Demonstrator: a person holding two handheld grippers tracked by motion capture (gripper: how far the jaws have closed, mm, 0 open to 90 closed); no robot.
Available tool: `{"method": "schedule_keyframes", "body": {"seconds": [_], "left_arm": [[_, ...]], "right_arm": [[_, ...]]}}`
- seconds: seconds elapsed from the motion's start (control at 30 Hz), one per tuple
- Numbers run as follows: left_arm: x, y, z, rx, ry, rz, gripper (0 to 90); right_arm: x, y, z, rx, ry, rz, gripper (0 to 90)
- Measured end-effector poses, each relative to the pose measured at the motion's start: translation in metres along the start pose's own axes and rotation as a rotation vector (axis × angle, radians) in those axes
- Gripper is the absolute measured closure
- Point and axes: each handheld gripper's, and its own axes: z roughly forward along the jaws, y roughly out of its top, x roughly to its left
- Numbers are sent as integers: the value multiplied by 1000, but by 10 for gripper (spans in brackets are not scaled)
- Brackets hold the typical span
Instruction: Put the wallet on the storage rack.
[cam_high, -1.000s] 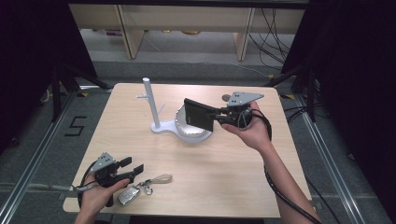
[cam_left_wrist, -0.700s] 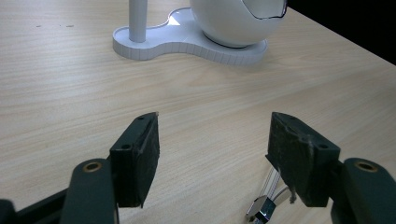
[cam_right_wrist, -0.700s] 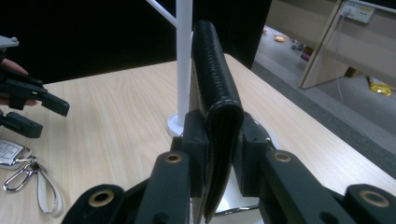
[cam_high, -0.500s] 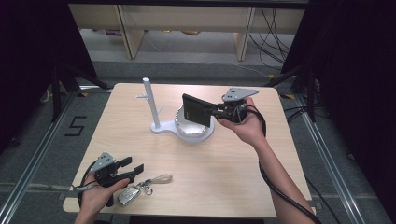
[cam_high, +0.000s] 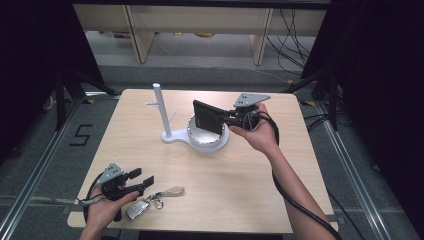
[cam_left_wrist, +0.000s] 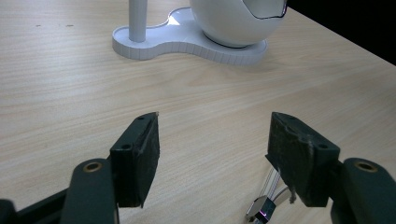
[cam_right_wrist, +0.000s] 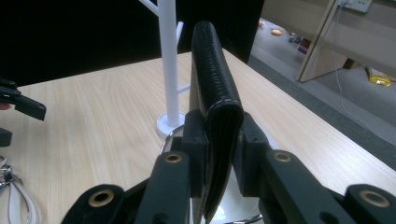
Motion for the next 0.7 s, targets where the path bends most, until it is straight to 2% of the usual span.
{"method": "schedule_keyframes", "body": {"seconds": [0.13, 0.23, 0.33, 0.43, 0.47, 0.6, 0.67, 0.7], "left_arm": [[1, 0, 0, 3, -2, 2, 339], [1, 0, 0, 5, 2, 0, 339], [1, -1, 1, 4, -3, 1, 339], [1, -1, 1, 5, -6, 0, 339], [1, -1, 1, 4, -6, 0, 339], [1, -1, 1, 5, -6, -1, 339], [0, -2, 2, 5, -7, -3, 339], [0, -2, 2, 7, -5, -1, 339]], "right_arm": [[-1, -2, 6, -1, -7, 10, 781], [-3, -4, 8, 22, -7, 18, 781], [-3, -5, 11, 16, -7, 17, 781], [-5, -5, 14, 27, -7, 9, 781], [-6, -5, 15, 16, -21, -11, 781], [-4, -7, 17, 24, -18, 18, 780], [-6, -7, 19, 28, -14, 0, 780], [-4, -8, 20, 32, -15, 23, 780]]}}
